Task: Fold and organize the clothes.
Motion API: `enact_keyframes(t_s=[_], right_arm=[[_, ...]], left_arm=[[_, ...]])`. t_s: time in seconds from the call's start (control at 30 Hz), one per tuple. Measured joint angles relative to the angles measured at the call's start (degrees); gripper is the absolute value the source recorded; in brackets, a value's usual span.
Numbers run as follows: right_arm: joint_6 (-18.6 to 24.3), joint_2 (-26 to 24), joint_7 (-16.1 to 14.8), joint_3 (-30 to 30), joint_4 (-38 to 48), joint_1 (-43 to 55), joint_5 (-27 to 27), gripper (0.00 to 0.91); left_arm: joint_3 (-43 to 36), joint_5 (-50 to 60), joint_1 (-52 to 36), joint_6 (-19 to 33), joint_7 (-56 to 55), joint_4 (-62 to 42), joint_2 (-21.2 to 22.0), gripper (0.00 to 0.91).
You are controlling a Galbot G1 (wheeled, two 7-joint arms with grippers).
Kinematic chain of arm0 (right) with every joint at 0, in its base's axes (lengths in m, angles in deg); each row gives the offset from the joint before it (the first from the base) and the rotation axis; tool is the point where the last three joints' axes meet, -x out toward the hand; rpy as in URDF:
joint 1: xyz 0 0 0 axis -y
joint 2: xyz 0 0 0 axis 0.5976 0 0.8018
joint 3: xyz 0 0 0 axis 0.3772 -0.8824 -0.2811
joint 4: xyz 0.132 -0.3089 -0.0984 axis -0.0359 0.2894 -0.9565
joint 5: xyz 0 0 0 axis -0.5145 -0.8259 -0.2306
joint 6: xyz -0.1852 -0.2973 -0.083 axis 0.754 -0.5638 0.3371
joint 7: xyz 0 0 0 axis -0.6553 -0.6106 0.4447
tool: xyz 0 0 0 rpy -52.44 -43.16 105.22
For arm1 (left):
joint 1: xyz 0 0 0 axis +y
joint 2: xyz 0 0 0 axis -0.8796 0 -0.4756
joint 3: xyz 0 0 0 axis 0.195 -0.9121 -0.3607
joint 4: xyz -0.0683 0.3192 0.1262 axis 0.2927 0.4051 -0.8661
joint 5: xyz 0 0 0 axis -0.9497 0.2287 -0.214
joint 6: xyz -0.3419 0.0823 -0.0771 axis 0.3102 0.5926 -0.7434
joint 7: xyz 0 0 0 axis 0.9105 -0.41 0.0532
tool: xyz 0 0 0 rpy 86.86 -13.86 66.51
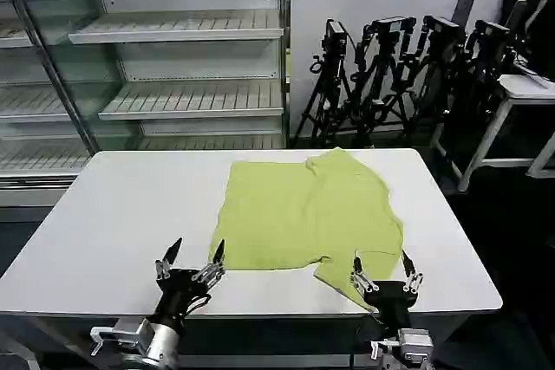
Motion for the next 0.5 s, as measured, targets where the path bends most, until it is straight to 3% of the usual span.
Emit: enact_keyframes(t_s=[0.5], right_arm=[[-4.4, 1.2, 1.9, -2.4, 4.2, 1.7, 1.2, 0.907]], left_arm=[[-6.0, -0.4, -7.1, -7.1, -4.3, -8.1, -0.4, 0.907]])
